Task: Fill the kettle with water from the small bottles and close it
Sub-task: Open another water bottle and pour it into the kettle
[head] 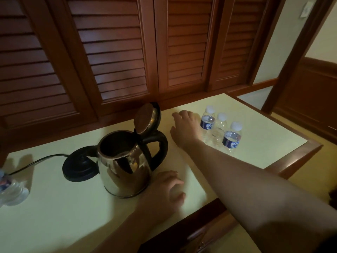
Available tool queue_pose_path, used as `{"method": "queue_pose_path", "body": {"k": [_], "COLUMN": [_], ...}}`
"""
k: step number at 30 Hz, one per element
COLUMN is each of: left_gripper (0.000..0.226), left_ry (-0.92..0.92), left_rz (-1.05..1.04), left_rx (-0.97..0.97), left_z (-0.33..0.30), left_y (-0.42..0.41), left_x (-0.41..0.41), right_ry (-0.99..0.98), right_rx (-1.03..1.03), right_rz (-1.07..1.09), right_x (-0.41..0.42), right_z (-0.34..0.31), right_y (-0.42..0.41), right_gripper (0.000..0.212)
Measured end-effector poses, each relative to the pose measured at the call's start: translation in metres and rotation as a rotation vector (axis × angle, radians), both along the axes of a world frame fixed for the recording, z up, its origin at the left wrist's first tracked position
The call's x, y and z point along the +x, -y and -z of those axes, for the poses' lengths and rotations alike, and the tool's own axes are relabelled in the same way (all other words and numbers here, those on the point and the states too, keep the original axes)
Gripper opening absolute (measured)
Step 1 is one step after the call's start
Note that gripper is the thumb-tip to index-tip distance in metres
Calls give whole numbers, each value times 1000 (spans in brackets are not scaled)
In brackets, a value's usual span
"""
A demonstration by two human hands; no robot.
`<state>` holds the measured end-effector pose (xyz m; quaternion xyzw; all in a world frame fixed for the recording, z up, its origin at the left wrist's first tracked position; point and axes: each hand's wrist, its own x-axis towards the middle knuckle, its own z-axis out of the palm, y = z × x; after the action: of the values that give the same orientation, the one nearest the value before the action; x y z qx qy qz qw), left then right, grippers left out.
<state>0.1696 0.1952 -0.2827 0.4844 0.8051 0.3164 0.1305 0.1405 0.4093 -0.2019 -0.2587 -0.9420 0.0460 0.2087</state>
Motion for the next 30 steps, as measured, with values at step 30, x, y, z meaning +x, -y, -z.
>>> {"method": "queue_pose_path", "body": {"k": [30], "left_gripper": [43], "left_ry": [-96], "left_rz": [35], "left_rx": [165], "left_z": [5], "left_y": [-2], "left_x": [-2], "right_ry": [-323], "right_rx": [-382], "right_rz": [98], "right_x": [54], "right_z": [55], "right_y": [23], "right_gripper": [70]}}
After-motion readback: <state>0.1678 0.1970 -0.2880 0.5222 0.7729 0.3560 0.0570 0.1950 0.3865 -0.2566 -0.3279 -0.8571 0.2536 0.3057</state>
